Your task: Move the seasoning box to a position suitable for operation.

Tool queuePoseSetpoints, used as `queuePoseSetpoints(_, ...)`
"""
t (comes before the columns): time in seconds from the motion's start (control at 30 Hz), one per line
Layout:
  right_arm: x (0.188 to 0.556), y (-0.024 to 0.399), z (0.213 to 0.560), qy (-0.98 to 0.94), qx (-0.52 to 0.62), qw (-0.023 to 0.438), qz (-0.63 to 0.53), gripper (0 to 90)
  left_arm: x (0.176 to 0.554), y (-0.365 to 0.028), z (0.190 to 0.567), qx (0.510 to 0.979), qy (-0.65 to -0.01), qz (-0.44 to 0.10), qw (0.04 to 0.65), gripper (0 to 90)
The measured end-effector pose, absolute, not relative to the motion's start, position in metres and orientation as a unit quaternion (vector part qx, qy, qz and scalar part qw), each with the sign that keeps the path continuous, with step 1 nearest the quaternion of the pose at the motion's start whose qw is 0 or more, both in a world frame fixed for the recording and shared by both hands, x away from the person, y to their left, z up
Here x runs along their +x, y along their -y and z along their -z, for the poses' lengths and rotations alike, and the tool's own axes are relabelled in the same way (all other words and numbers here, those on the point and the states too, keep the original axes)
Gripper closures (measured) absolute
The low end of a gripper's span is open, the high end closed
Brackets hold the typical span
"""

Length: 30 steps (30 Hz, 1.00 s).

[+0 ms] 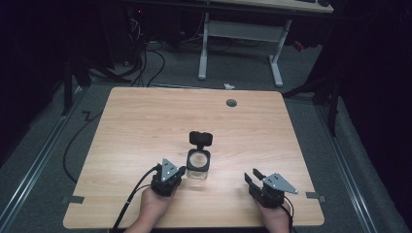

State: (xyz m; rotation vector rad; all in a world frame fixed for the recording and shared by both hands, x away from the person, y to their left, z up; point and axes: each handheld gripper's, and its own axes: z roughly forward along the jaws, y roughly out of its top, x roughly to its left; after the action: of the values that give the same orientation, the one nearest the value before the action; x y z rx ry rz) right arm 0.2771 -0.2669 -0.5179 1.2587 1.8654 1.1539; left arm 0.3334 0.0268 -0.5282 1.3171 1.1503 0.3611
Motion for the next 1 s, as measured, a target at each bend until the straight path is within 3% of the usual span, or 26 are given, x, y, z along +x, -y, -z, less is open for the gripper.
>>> queuePoseSetpoints(0.3, 0.276, 0.271, 0.517, -0.701, 0.476, 0.292, -0.444, 60.4, 0.316, -0.026, 0.528, 0.565, -0.504, -0.142, 0.638, 89.7)
queuePoseSetpoints(0.53, 0.289, 0.254, 0.512, -0.709, 0.47, 0.27, -0.45, 61.3, 0.302, -0.023, 0.531, 0.573, -0.487, -0.124, 0.647, 80.6)
queuePoseSetpoints(0.63, 0.298, 0.243, 0.505, -0.711, 0.461, 0.271, -0.456, 63.5, 0.298, -0.016, 0.531, 0.576, -0.487, -0.098, 0.649, 84.2)
queuePoseSetpoints(1.0, 0.337, 0.212, 0.484, -0.709, 0.437, 0.271, -0.483, 74.5, 0.3, -0.006, 0.534, 0.591, -0.478, -0.121, 0.639, 87.3)
